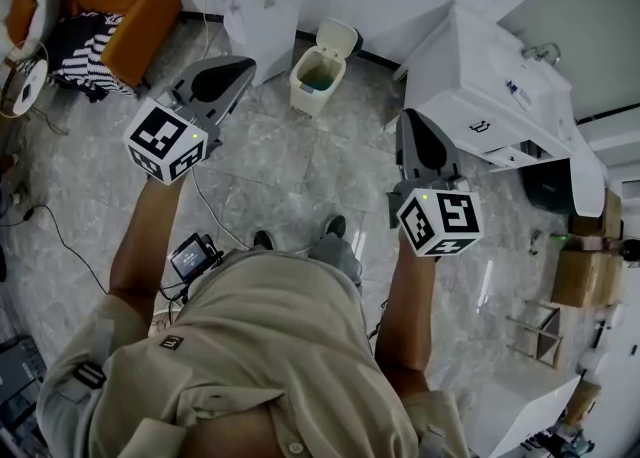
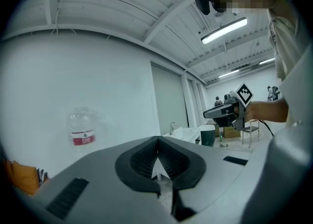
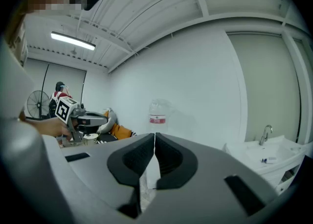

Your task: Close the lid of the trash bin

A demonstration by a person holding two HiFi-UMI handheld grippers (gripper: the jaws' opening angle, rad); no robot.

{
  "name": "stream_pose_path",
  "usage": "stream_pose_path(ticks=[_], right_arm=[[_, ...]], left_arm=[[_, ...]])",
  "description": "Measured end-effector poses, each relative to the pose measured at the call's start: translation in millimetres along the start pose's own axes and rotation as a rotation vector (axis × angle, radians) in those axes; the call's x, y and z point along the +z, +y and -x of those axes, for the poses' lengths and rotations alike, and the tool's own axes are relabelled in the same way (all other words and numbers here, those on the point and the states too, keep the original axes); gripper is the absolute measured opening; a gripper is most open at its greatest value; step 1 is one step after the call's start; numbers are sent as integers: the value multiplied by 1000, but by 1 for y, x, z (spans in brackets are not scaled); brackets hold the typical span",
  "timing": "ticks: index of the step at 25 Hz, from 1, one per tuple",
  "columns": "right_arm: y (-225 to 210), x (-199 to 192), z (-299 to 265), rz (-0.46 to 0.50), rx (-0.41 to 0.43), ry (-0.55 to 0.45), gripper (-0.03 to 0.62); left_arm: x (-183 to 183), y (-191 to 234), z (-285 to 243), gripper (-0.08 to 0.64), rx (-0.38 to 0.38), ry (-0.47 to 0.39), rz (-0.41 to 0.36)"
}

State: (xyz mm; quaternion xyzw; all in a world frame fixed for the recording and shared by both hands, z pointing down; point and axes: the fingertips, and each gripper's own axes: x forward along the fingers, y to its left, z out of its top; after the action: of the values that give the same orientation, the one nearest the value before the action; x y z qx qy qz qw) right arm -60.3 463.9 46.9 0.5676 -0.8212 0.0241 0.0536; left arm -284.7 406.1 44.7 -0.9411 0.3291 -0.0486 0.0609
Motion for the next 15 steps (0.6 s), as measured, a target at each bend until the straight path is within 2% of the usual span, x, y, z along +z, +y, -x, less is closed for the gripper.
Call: stream_pose_path(ticks=[7,15], right_arm=[[-25,-8,-30,-45,49,-8,25],[-69,-12,-93,-74,151,3,25]], left_arm=[[-8,8,-20,15,41,35,0],[-10,33,-61,15,144,83,-1]])
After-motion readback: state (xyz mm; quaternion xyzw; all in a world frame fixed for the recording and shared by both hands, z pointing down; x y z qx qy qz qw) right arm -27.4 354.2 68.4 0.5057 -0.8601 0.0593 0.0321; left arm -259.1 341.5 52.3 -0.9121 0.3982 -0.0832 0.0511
